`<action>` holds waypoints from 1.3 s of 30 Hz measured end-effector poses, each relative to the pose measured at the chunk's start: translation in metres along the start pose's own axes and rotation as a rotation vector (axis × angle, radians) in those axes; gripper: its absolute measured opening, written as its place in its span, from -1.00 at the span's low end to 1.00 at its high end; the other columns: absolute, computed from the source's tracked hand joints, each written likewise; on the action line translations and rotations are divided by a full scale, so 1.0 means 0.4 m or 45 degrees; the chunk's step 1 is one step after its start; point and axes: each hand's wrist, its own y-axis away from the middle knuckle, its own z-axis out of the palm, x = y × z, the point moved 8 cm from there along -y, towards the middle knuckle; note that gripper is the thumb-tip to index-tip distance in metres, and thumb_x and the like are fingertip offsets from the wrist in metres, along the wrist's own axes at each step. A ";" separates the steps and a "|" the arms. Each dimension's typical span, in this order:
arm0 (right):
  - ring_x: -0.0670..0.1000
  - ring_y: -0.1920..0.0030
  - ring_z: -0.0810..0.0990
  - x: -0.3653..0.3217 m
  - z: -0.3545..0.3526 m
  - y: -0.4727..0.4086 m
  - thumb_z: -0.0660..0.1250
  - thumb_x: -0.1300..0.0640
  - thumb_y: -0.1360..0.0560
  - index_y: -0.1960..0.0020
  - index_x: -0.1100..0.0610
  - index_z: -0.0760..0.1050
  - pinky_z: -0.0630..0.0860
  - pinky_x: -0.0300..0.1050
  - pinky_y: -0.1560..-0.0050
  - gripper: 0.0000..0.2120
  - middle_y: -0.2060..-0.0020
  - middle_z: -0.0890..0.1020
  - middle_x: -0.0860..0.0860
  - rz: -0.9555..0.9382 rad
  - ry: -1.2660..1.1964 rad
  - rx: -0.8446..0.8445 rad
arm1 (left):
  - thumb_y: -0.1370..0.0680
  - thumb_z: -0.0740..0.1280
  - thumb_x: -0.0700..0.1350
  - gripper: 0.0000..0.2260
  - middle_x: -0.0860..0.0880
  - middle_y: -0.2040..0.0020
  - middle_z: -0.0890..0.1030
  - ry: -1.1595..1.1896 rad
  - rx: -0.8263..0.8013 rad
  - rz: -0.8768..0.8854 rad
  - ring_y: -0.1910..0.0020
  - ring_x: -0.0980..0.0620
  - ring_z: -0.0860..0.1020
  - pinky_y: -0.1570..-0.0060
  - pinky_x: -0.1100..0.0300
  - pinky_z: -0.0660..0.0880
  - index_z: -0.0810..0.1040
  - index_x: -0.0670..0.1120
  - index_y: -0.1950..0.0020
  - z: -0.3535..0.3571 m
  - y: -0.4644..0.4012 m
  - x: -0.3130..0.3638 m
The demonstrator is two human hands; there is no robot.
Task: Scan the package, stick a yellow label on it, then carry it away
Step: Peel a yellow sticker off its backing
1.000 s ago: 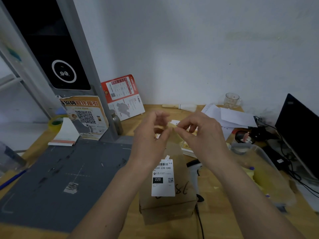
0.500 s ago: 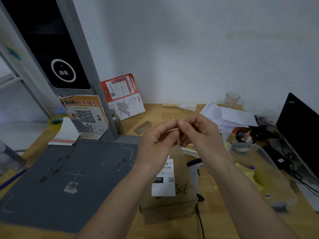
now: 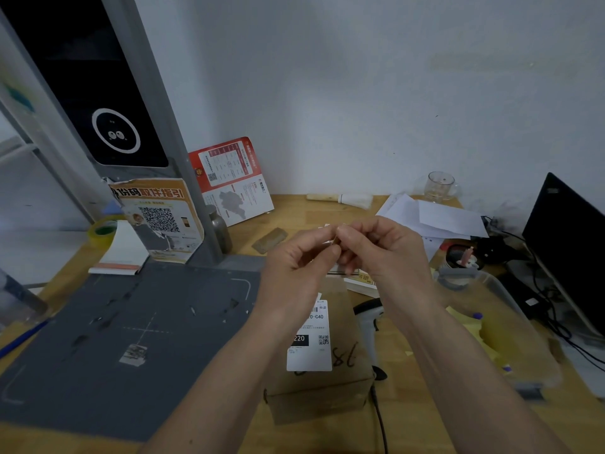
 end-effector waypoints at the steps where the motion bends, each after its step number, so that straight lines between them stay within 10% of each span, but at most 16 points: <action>1: -0.01 0.43 0.56 0.000 -0.001 -0.001 0.42 0.25 -0.41 0.18 0.26 0.59 0.52 -0.20 0.41 -0.94 0.43 0.62 0.08 0.001 -0.005 0.003 | -0.54 0.32 -0.26 -0.74 0.03 -0.09 0.67 -0.014 -0.007 0.002 -0.05 0.20 0.60 -0.01 0.44 0.50 0.63 -0.02 -0.16 0.002 0.001 -0.001; 29: 0.03 0.48 0.57 0.004 -0.015 -0.007 0.43 0.19 -0.31 0.21 0.21 0.62 0.49 -0.20 0.49 -0.90 0.44 0.63 0.11 -0.012 -0.170 0.042 | -0.53 0.33 -0.24 -0.79 0.03 0.02 0.69 0.093 0.021 -0.094 -0.04 0.13 0.62 -0.15 0.19 0.51 0.65 -0.09 -0.12 0.004 -0.011 -0.020; 39: -0.01 0.46 0.53 0.000 -0.026 -0.022 0.38 0.30 -0.43 0.21 0.18 0.61 0.46 -0.22 0.46 -0.93 0.42 0.62 0.06 0.005 -0.142 0.073 | -0.47 0.38 -0.33 -0.70 -0.02 -0.03 0.68 0.031 0.016 -0.036 0.10 0.09 0.62 0.11 0.32 0.56 0.60 -0.05 -0.14 0.013 -0.015 -0.014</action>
